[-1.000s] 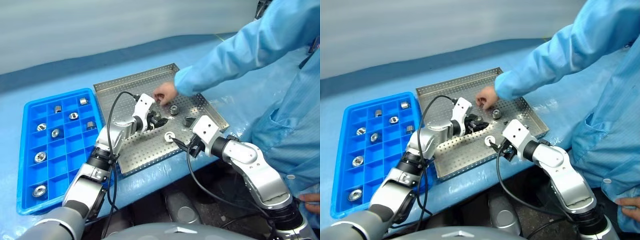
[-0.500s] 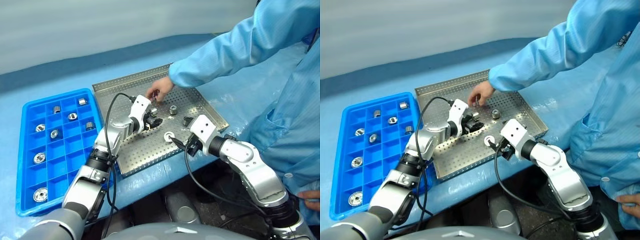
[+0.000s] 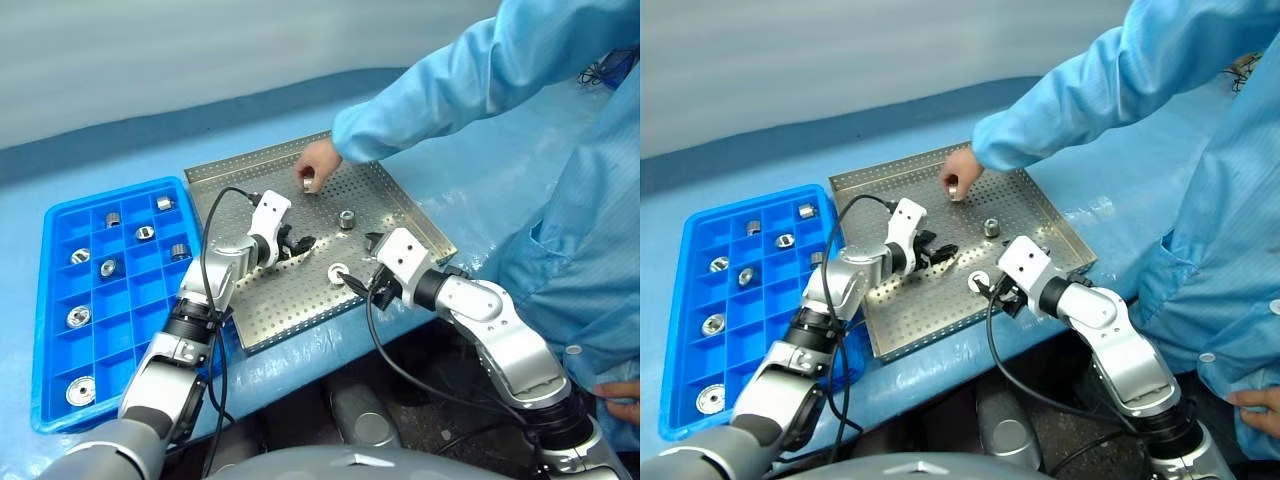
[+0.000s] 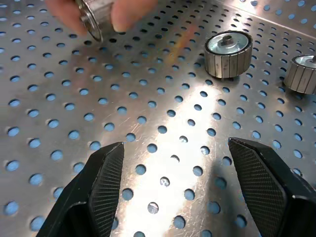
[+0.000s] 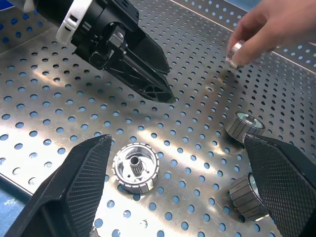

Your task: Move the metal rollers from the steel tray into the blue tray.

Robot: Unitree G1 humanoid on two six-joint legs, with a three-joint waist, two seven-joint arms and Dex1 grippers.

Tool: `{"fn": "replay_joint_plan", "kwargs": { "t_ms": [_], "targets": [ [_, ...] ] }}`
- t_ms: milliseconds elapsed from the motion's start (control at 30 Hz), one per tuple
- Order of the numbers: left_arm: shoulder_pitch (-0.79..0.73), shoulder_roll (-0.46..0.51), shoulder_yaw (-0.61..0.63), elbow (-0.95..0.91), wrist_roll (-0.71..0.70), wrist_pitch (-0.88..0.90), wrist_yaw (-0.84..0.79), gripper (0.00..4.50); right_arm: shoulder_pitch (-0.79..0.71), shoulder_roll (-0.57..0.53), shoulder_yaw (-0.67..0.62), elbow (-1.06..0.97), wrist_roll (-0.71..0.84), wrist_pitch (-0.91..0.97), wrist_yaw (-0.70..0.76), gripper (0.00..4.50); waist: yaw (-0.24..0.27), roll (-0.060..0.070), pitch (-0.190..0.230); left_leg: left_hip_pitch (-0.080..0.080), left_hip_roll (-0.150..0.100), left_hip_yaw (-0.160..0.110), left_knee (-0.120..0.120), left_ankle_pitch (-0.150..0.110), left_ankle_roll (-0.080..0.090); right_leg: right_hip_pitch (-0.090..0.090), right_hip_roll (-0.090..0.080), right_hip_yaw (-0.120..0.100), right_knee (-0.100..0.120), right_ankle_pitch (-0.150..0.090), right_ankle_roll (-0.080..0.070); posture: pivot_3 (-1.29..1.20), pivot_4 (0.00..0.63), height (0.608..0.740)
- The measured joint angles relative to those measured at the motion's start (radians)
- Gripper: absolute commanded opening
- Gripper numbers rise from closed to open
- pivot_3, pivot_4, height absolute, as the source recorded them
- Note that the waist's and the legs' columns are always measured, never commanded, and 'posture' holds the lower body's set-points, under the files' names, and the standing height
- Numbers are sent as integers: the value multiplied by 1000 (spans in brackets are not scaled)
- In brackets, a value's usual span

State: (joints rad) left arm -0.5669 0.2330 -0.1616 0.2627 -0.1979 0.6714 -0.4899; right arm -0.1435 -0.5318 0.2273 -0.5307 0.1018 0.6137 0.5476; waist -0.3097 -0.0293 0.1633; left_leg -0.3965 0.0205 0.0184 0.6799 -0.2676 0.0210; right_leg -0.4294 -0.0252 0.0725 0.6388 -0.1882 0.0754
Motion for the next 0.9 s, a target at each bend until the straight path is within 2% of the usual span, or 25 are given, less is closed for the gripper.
{"fn": "replay_joint_plan", "kwargs": {
  "t_ms": [733, 900],
  "targets": [
    [46, 38, 55, -74, -5, 25, -8, 3654, -30, 12, 3, 17, -11, -25, 8, 4500, 10, 0, 0, 0, 0, 0, 0, 0, 0, 0, 0, 0, 1, 0, 0, -302, 150, 740],
    [55, 93, 55, -213, -37, 89, -53, 3654, -31, 17, 5, 18, -17, -26, 13, 4500, 9, 0, 0, -1, 1, 0, 0, 0, 0, -2, 0, 1, 2, 0, 0, -304, 150, 740]
  ]
}}
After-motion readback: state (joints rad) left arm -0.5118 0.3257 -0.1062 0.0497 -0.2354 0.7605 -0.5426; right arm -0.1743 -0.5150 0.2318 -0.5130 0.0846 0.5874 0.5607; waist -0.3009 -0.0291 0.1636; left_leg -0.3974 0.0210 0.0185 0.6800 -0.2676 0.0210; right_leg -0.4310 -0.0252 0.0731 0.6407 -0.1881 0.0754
